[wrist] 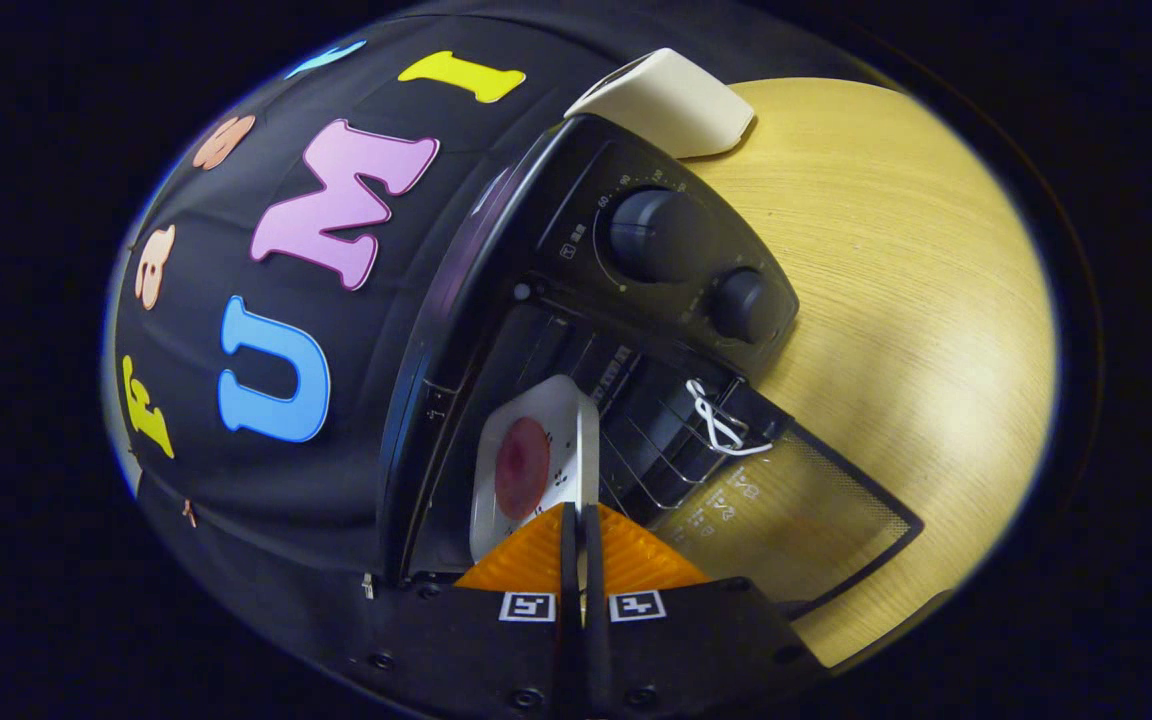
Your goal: Open the toaster oven, put the food inside, and close the toaster oven door.
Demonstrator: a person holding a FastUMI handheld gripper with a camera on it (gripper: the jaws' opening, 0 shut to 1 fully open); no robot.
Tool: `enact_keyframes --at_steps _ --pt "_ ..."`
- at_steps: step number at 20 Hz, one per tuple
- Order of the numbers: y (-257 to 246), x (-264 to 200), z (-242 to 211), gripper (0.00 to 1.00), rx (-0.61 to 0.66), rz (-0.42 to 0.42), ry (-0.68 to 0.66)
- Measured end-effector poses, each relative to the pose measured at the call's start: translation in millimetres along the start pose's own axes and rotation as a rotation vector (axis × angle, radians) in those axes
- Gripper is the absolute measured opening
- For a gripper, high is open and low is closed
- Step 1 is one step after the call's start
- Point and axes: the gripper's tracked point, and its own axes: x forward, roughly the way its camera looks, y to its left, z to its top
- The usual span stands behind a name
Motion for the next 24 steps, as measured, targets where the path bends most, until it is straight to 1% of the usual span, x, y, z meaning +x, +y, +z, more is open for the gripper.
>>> enact_keyframes --at_steps 3,5,10,12,16,17,18,19,20,22,23,24 --pt "-5 17 7 0.05 0.033 -0.049 -0.059" --pt "-7 26 8 0.05 0.058 -0.062 -0.079" --pt "-5 32 3 0.05 0.087 -0.068 -0.086" --pt "-1 32 0 0.06 0.084 -0.054 -0.073" --pt "6 28 -4 0.11 0.084 -0.024 -0.053" --pt "7 30 -9 0.15 0.101 -0.014 -0.031" --pt "10 26 -15 0.24 0.111 -0.010 -0.004" --pt "11 24 -17 0.38 0.111 -0.007 0.010" --pt "11 21 -19 0.37 0.098 -0.003 0.016" --pt "19 11 -18 0.71 0.081 0.022 0.026" --pt "17 7 -20 0.88 0.068 0.018 0.034" --pt "13 3 -23 0.91 0.054 0.008 0.045"
